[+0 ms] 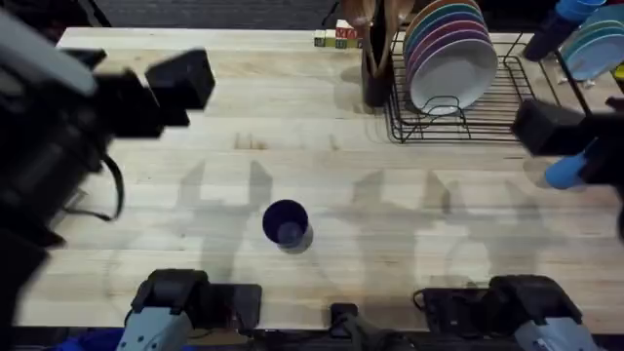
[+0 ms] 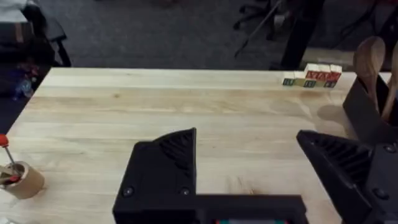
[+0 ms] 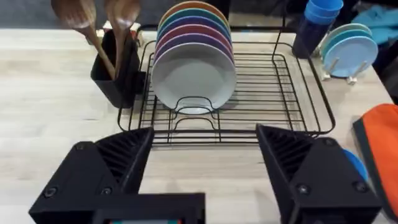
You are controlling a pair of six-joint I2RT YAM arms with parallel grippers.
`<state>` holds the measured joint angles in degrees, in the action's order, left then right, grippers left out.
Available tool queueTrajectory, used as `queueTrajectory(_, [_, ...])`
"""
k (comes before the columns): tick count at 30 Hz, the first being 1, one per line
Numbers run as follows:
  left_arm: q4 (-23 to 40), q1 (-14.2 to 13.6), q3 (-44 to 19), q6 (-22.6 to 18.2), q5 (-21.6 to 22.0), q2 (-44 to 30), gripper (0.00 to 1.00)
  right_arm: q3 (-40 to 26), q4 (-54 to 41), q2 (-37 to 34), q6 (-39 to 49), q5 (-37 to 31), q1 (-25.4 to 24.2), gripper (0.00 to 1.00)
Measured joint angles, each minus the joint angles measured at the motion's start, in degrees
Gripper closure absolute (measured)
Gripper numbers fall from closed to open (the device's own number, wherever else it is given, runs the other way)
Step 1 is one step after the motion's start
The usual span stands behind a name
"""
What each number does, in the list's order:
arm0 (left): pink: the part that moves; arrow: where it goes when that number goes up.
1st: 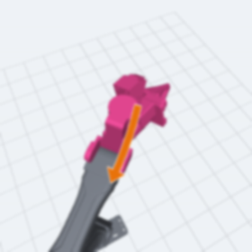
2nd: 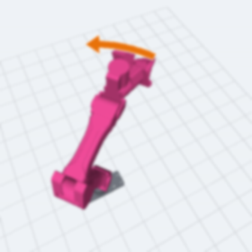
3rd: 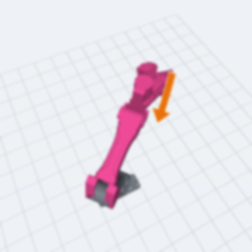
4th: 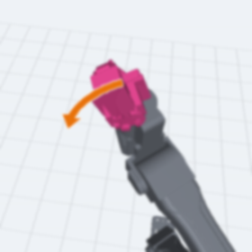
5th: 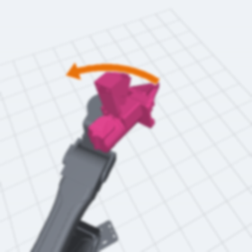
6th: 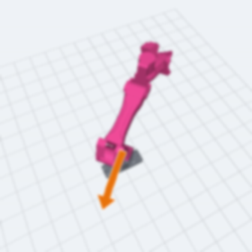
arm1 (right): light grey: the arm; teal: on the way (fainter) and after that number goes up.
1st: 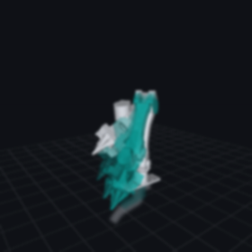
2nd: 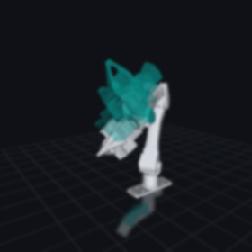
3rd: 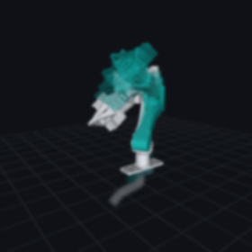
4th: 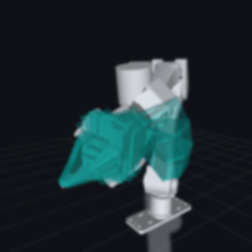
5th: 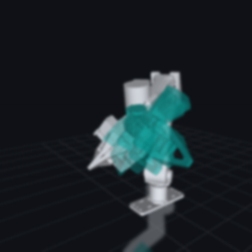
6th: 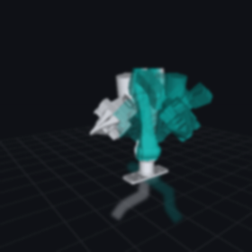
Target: Pick up the cup on the table and put them onto the rack.
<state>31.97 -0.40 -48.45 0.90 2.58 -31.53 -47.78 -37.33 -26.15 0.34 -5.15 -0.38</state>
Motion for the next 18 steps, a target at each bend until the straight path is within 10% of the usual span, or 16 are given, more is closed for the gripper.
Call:
queueTrajectory(9, [12.82,0.00,-17.62,0.01,-0.47,-14.35,0.008,-15.73,-8.82,-16.39,0.00,0.25,0.00,0.008])
queueTrajectory(18, [14.34,0.00,-19.18,0.01,-1.37,-18.01,0.008,-16.95,-8.71,-19.82,-0.15,6.40,-0.02,0.008])
